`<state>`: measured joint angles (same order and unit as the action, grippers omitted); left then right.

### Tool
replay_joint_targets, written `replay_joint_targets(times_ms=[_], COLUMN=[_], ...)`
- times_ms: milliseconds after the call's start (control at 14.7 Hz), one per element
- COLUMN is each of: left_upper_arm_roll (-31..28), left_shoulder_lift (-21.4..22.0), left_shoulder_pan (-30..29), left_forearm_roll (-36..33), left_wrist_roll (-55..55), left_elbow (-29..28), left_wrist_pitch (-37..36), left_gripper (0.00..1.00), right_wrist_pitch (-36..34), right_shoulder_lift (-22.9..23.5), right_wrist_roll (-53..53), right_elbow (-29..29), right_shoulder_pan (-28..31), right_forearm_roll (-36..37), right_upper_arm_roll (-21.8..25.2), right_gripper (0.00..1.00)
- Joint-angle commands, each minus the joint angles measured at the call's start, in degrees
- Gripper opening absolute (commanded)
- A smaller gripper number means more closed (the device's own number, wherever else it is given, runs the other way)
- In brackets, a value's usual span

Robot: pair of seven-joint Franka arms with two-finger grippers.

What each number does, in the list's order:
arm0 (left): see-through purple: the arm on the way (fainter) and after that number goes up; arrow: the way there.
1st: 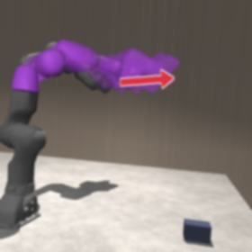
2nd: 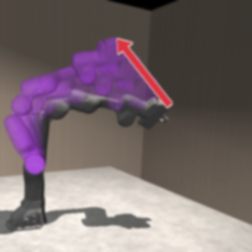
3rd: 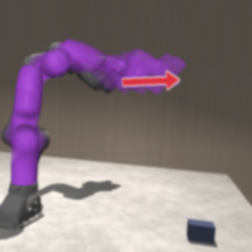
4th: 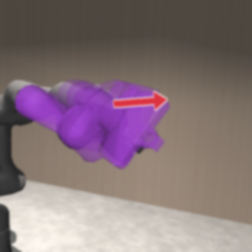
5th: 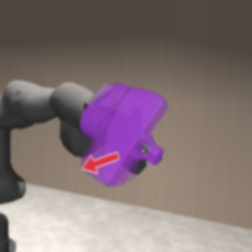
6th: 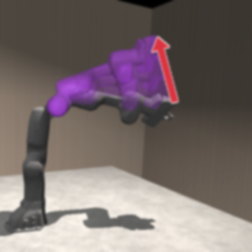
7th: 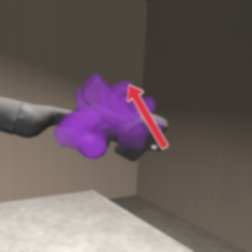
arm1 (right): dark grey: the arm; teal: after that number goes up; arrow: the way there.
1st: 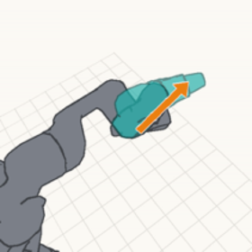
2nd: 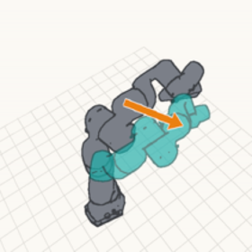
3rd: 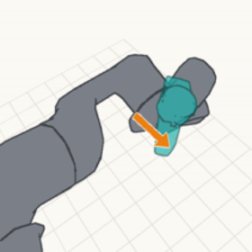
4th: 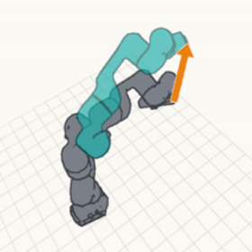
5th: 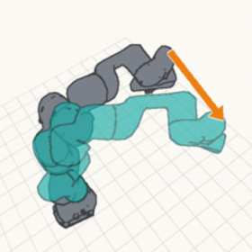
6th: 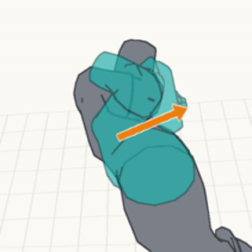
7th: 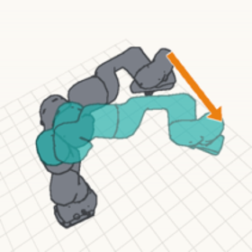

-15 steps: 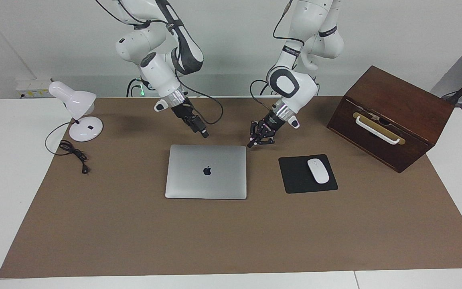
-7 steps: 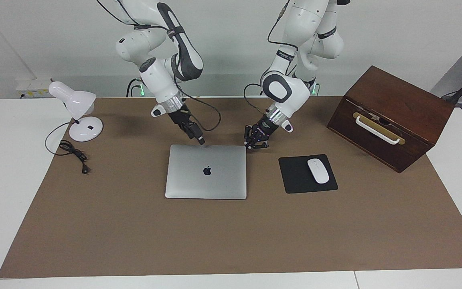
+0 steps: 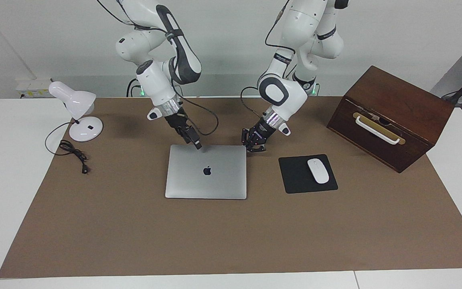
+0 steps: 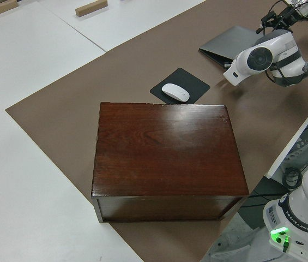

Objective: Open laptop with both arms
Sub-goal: 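Press the laptop base with the left gripper while the right gripper reaches the lid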

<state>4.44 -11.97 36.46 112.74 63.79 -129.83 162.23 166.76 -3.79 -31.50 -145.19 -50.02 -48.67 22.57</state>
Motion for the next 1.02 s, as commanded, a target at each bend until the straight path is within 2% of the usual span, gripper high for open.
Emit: replay_joint_targets(times_ms=[0, 952], left_upper_arm_roll=[-0.66, -0.57], left_shoulder_lift=[-1.65, -3.32], left_shoulder_pan=[1.15, 1.68], left_forearm_roll=[1.87, 1.87], left_wrist_roll=[-1.48, -5.17], left_elbow=[1.86, 1.77], left_wrist_pitch=[1.42, 1.60], left_gripper=[0.00, 0.00], right_wrist_pitch=[0.76, 0.67], right_shoulder_lift=[1.50, 3.26], right_wrist_roll=[2.32, 2.32], right_elbow=[1.49, 4.66], right_shoulder_pan=[-0.17, -0.26], right_forearm_roll=[-1.34, -1.43], right_upper_arm_roll=[0.37, 1.16], right_gripper=[1.00, 1.00])
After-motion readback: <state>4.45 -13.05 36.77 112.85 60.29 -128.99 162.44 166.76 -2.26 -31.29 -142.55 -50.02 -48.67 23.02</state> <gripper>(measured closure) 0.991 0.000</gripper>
